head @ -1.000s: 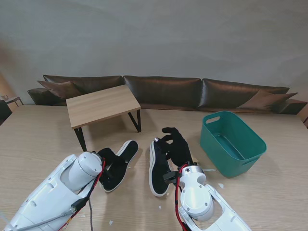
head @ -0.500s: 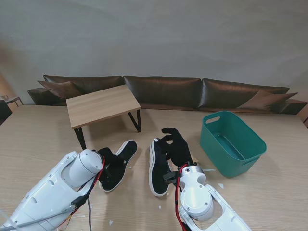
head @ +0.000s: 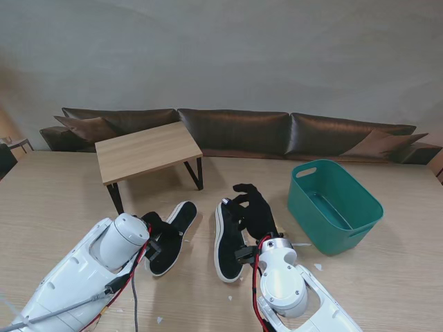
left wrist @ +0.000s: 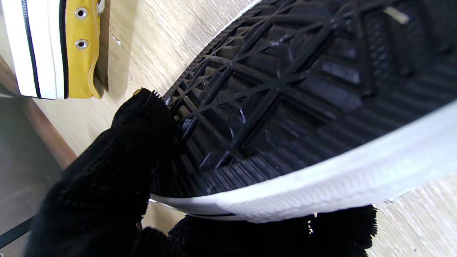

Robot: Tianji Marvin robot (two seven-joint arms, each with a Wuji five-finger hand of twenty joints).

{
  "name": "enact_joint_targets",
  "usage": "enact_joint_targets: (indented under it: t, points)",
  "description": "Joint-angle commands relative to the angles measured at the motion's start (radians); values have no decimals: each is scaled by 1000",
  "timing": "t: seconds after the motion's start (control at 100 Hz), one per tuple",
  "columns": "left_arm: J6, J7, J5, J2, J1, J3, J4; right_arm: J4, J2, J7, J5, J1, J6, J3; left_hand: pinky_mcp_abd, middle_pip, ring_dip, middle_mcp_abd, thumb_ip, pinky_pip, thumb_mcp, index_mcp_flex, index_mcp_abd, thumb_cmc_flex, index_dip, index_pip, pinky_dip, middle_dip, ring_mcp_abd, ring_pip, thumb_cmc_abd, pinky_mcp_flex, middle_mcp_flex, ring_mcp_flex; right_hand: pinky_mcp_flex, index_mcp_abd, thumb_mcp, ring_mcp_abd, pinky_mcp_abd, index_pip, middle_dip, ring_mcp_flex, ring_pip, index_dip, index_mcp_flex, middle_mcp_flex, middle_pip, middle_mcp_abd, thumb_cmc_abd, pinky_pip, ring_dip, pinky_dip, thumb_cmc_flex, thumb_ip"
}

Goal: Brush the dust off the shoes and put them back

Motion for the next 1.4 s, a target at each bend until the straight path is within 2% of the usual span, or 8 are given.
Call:
enact_joint_targets:
  t: [0.0,0.21,0.34,0.39,0.49,0.7,0.93,1.39]
  points:
    - [6,-10,-20,-22,14,-6,10,1,-3,16,3,-3,3,0,-22,7,35,-24,35,51,223,34,12,357,1,52,-14,19,-191,97,36,42,48,105,-382,-22,4,11,-39,0,-13,-20,12,-12,1,-31,2,-5,29,-21,-3,4,-33,34]
    - [-3,3,-39,-29,16,-13,8,2,-3,18,6,-2,6,0,-33,-3,45,-19,27,46,218,25,9,339,-6,53,-22,23,-188,84,28,38,43,105,-381,-22,4,10,-39,-1,-13,-20,12,-12,1,-31,1,-4,30,-21,-3,4,-33,34]
    - [9,-23,-11,-15,14,2,2,3,-3,20,8,-2,6,0,1,30,78,27,15,27,228,31,12,175,17,-63,13,-127,-105,48,36,-44,-61,41,-383,-22,4,9,-40,-1,-13,-20,12,-12,2,-30,1,-5,30,-21,-3,4,-33,34]
    - [17,-26,-5,-13,15,3,-2,4,-3,20,8,-2,6,0,30,20,75,43,48,13,251,36,15,87,5,-116,28,-231,-55,27,54,-89,-99,3,-383,-23,3,12,-39,0,-13,-21,12,-12,2,-31,2,-5,30,-22,-3,4,-34,34]
    - [38,-30,3,-10,19,6,-14,5,-3,21,9,-1,6,0,70,-19,65,69,65,-4,205,12,10,-4,-39,-170,52,-271,30,-2,74,-169,-156,-74,-383,-23,3,9,-38,-1,-13,-20,12,-12,1,-31,1,-5,30,-22,-3,4,-34,34]
    - [74,-62,43,10,15,27,-41,6,-2,23,11,-2,5,0,106,-75,32,89,58,-69,14,-37,-55,-113,-74,-229,88,-307,113,-54,122,-256,-226,-180,-385,-22,3,10,-38,-1,-13,-22,11,-12,2,-31,1,-5,30,-23,-3,4,-34,34]
    - [107,-92,86,29,6,54,-56,8,-2,24,13,0,6,1,118,-133,-24,120,87,-177,-274,-74,-157,-108,-109,-258,99,-365,185,-168,212,-350,-312,-306,-386,-24,3,13,-38,-1,-13,-22,11,-12,3,-30,1,-5,30,-24,-3,4,-34,34]
    - [125,-125,193,62,9,84,-92,8,0,35,22,-1,5,2,127,-147,-63,134,96,-242,-321,-95,-152,-93,-117,-270,74,-381,208,-227,234,-390,-337,-366,-388,-23,2,13,-36,-3,-13,-23,10,-12,6,-30,0,-6,31,-26,-3,5,-34,34]
